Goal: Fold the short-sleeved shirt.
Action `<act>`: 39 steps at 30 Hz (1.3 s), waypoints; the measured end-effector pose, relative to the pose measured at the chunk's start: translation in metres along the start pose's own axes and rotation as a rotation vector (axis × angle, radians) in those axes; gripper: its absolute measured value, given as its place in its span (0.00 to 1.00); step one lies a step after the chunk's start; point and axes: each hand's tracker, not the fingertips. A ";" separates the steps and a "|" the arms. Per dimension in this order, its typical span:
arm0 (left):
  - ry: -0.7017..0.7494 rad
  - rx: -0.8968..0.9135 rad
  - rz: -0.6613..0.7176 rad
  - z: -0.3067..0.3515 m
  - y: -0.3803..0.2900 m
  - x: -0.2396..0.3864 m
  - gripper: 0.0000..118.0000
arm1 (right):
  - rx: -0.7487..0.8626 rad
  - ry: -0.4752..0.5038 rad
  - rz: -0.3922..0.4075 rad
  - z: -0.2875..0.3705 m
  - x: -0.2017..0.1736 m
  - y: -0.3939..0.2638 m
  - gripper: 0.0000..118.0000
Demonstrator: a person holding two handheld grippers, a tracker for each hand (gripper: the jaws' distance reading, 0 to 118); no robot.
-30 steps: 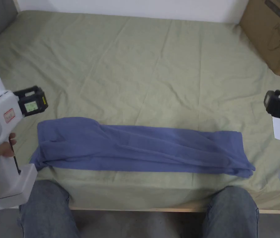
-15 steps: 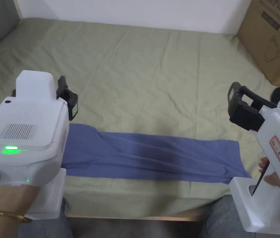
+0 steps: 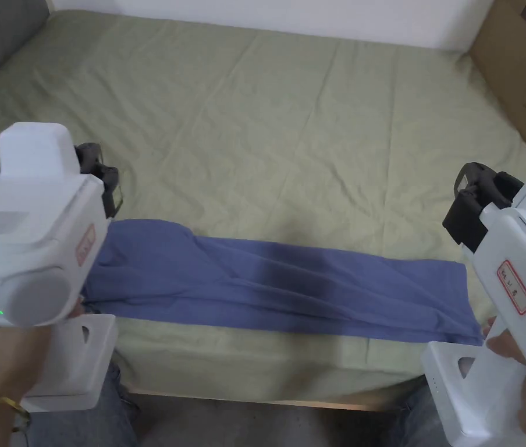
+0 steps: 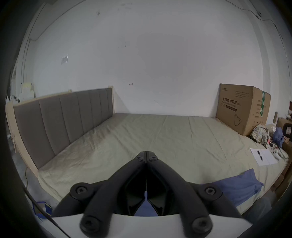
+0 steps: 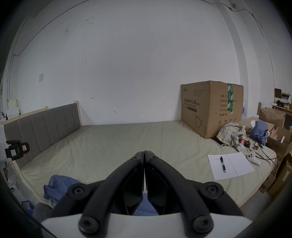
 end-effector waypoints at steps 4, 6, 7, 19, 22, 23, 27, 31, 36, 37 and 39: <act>-0.076 -0.133 0.168 -0.026 -0.001 -0.047 0.78 | -0.008 -0.001 -0.010 -0.003 0.000 0.002 0.00; -0.173 -0.240 0.287 -0.046 -0.006 -0.076 0.90 | -0.015 -0.007 -0.021 -0.005 0.001 0.002 0.00; -0.205 -0.259 0.328 -0.054 -0.010 -0.089 0.90 | -0.018 -0.010 -0.023 -0.007 0.002 0.001 0.00; -0.233 -0.779 0.686 -0.144 -0.118 -0.160 0.95 | -0.089 -0.037 0.003 -0.021 0.001 -0.006 0.00; -0.259 -0.791 0.777 -0.162 -0.140 -0.169 0.95 | -0.100 -0.047 0.002 -0.023 0.000 -0.008 0.00; -0.267 -0.792 0.803 -0.165 -0.144 -0.170 0.94 | -0.105 -0.052 0.012 -0.022 -0.004 -0.007 0.00; -0.288 -0.781 0.820 -0.158 -0.132 -0.160 0.85 | -0.140 -0.055 0.008 -0.028 -0.005 -0.010 0.00; -0.285 -0.780 0.818 -0.158 -0.134 -0.152 0.26 | -0.153 -0.050 0.007 -0.033 -0.009 -0.015 0.00; -0.179 -0.806 0.716 -0.159 -0.126 -0.135 0.05 | -0.162 -0.023 0.008 -0.033 -0.010 -0.016 0.00; -0.173 -0.786 0.706 -0.154 -0.118 -0.131 0.04 | -0.163 -0.016 0.005 -0.033 -0.010 -0.016 0.00; -0.157 -0.723 0.612 -0.146 -0.097 -0.123 0.04 | -0.165 0.003 0.011 -0.032 -0.009 -0.015 0.00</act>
